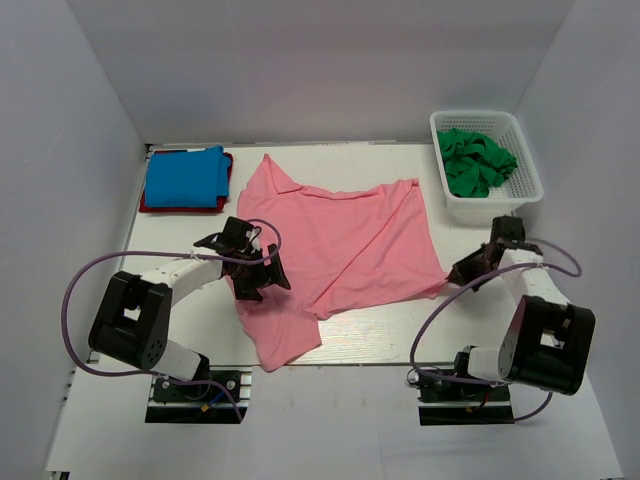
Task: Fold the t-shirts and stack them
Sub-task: Flatten out the tshirt
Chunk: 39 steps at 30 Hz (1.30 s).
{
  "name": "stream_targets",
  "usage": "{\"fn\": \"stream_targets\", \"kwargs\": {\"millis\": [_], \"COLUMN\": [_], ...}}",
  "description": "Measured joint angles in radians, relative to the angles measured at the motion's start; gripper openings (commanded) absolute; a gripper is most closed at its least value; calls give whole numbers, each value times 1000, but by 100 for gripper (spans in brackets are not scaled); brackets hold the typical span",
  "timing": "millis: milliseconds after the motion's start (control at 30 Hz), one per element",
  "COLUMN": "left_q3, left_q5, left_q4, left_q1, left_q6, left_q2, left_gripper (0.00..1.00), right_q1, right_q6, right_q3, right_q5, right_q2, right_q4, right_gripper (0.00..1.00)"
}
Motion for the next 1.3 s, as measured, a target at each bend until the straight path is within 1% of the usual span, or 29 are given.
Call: {"fn": "stream_targets", "kwargs": {"millis": [100,233,300,400,500,600,633,667,767,800,867,900,933,967,1067,1100,1167,1200,1267,1300], "left_q3": [-1,-6,-9,-14,-16,-16,-16,-15,-7,-2,8,14,19,27,52,65,100,119,163,181], "left_q5": [0,1,5,10,12,12,12,12,11,10,9,8,6,0,-35,-51,-75,-83,-93,-96], "left_q4": [1,9,16,26,29,28,28,26,17,12,0,-7,-15,-26,-79,-98,-139,-157,-191,-205], "left_q1": [0,0,0,0,0,0,0,0,0,0,0,0,0,-1,-4,-4,-4,-3,-3,-3], "left_q6": [0,-3,-4,-5,-5,-5,-5,-5,-5,-4,-2,1,6,13,44,54,75,85,104,113], "left_q2": [0,-1,-2,-5,-5,-1,0,0,5,6,12,15,18,19,26,29,33,29,19,11], "left_gripper": [99,99,99,99,99,99,99,99,99,99,99,99,99,99,99,99,99,99,99,99], "right_q1": [2,10,14,14,14,13,12,11,8,6,6,5,5,5,7,8,15,24,47,65], "right_q6": [-70,-182,-240,-280,-300,-292,-280,-262,-220,-209,-202,-206,-210,-220,-272,-296,-325,-340,-358,-367], "right_q3": [129,326,391,385,280,138,92,57,-7,-16,-16,-11,-3,11,69,86,116,121,120,114], "right_q5": [6,-18,-40,-46,-27,43,84,125,227,256,286,294,299,302,282,254,200,165,86,50], "right_q2": [-63,-172,-234,-295,-336,-342,-343,-343,-336,-330,-317,-309,-302,-296,-293,-293,-295,-296,-288,-277], "right_q4": [-59,-67,-69,-87,-110,-163,-194,-221,-277,-288,-292,-286,-282,-276,-229,-195,-136,-101,-37,1], "right_gripper": [0,0,0,0,0,0,7,21,30,36,43,50,53,53,58,65,69,78,90,90]}}
